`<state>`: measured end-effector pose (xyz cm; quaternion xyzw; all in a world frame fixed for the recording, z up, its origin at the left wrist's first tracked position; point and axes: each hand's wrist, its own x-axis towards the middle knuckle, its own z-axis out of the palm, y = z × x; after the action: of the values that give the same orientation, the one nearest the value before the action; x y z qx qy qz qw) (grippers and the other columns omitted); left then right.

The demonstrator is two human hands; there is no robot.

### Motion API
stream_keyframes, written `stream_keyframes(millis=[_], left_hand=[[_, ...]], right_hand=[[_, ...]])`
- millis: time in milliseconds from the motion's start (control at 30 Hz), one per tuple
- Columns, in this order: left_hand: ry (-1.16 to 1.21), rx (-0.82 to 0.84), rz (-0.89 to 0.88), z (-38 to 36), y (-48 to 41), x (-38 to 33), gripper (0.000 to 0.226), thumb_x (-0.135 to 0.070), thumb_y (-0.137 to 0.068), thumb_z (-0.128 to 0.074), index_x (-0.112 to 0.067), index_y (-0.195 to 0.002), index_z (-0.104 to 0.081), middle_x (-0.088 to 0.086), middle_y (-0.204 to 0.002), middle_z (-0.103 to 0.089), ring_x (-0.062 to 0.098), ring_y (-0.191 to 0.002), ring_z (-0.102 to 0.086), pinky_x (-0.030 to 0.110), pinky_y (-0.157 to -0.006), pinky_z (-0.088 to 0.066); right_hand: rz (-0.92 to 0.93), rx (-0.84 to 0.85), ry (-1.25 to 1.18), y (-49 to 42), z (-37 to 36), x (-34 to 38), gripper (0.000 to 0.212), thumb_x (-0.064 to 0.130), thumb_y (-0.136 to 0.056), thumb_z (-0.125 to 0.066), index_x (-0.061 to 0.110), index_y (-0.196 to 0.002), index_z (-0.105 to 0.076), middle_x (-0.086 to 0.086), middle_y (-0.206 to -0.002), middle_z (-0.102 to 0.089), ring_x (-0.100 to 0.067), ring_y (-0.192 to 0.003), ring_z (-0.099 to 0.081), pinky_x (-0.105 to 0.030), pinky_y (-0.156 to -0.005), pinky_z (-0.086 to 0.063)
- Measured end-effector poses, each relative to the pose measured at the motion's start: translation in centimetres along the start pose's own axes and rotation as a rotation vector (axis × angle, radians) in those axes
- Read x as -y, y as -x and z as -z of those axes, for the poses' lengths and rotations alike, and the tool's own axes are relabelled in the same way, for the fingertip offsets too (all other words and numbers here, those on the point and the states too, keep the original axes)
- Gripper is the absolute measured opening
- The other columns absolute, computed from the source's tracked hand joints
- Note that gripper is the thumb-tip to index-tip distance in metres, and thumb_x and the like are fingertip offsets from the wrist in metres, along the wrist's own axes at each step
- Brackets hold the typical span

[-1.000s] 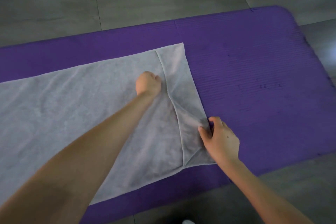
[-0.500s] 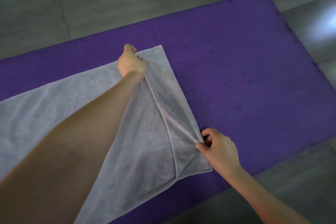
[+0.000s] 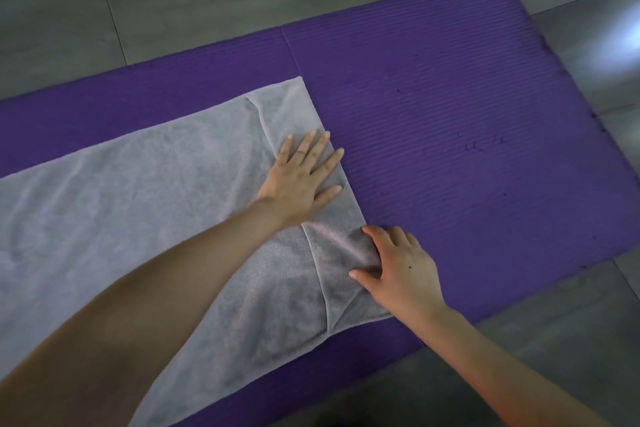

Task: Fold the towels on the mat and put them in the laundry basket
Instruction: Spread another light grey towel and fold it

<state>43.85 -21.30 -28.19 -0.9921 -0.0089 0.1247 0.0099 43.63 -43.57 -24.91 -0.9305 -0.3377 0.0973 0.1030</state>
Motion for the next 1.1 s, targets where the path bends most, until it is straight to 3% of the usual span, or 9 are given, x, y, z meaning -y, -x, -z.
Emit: stream_keyframes(millis=[167,267,433,500,667,733,867,967,1100], left_hand=[[0.047,-0.115,-0.05,1.6,3.5,-3.8,0.068,-0.049,-0.093,-0.004,-0.012,-0.149,-0.016,0.014,-0.156,-0.015,0.032,-0.145,-0.01,0.046,-0.118,-0.006],[-0.04,-0.051,-0.281,-0.6,8.2,-6.2,0.062,-0.044,-0.094,-0.014,-0.012,-0.144,-0.033,0.009,-0.153,-0.026,0.027,-0.143,-0.018,0.043,-0.116,-0.008],[0.002,0.031,-0.353,-2.4,12.5,-7.3,0.055,-0.047,-0.09,-0.024,-0.026,-0.134,-0.049,0.009,-0.147,-0.04,0.025,-0.139,-0.027,0.042,-0.112,-0.023],[0.042,0.054,-0.363,-2.7,13.9,-7.9,0.048,-0.043,-0.092,-0.031,-0.033,-0.136,-0.045,0.009,-0.149,-0.036,0.027,-0.139,-0.022,0.044,-0.112,-0.021],[0.03,0.173,-0.329,-1.6,15.4,-9.2,0.057,-0.03,-0.099,-0.04,-0.038,-0.147,-0.011,0.012,-0.156,0.013,0.037,-0.141,0.018,0.054,-0.115,0.005],[0.077,0.144,-0.349,-1.0,15.3,-9.0,0.048,-0.034,-0.099,-0.03,-0.037,-0.146,-0.021,0.013,-0.158,0.001,0.037,-0.144,0.006,0.055,-0.115,-0.004],[0.205,0.049,-0.316,-0.1,16.1,-6.0,0.039,-0.035,-0.09,-0.035,-0.031,-0.12,-0.06,0.007,-0.134,-0.054,0.031,-0.127,-0.048,0.046,-0.099,-0.045],[0.239,-0.009,-0.253,1.6,18.7,-1.2,0.035,-0.029,-0.085,-0.042,-0.019,-0.105,-0.069,0.007,-0.113,-0.067,0.027,-0.107,-0.063,0.037,-0.086,-0.054],[0.113,0.067,-0.059,4.4,26.2,8.0,0.033,-0.029,-0.076,-0.04,-0.019,-0.087,-0.07,-0.002,-0.082,-0.069,0.022,-0.073,-0.067,0.023,-0.063,-0.055]], right_hand=[[-0.186,0.164,-0.137,1.4,1.1,0.0,0.062,0.051,-0.08,-0.064,0.028,-0.133,-0.042,0.008,-0.11,-0.058,-0.015,-0.097,-0.059,-0.027,-0.075,-0.048],[-0.281,0.275,-0.193,2.4,1.1,-0.1,0.054,0.042,-0.082,-0.063,0.028,-0.129,-0.04,0.009,-0.087,-0.059,-0.016,-0.083,-0.061,-0.028,-0.068,-0.047],[-0.265,0.333,-0.36,3.0,1.5,-0.5,0.041,0.015,-0.081,-0.064,0.02,-0.119,-0.047,0.009,-0.068,-0.048,-0.012,-0.064,-0.051,-0.023,-0.058,-0.041],[-0.201,0.377,-0.322,3.0,1.9,-0.8,0.042,0.011,-0.08,-0.062,0.018,-0.119,-0.047,0.01,-0.067,-0.045,-0.012,-0.062,-0.048,-0.024,-0.056,-0.039],[-0.189,0.394,-0.215,3.1,2.1,-0.5,0.049,0.018,-0.082,-0.06,0.018,-0.128,-0.042,0.005,-0.08,-0.053,-0.019,-0.076,-0.055,-0.029,-0.063,-0.04],[-0.211,0.358,-0.171,2.3,2.5,0.0,0.051,0.025,-0.084,-0.061,0.019,-0.13,-0.041,0.002,-0.092,-0.059,-0.022,-0.087,-0.058,-0.029,-0.067,-0.041],[-0.176,0.171,-0.073,-0.3,3.2,1.9,0.048,0.032,-0.09,-0.056,0.015,-0.133,-0.042,-0.007,-0.117,-0.059,-0.029,-0.107,-0.055,-0.035,-0.079,-0.044],[0.011,0.045,-0.122,-2.6,3.4,5.1,0.039,0.027,-0.09,-0.057,0.012,-0.125,-0.051,-0.009,-0.112,-0.06,-0.029,-0.103,-0.055,-0.038,-0.081,-0.046],[0.231,0.146,-0.171,-4.7,2.1,12.5,0.033,0.024,-0.09,-0.055,0.014,-0.121,-0.055,-0.007,-0.113,-0.06,-0.028,-0.107,-0.055,-0.034,-0.086,-0.043]])
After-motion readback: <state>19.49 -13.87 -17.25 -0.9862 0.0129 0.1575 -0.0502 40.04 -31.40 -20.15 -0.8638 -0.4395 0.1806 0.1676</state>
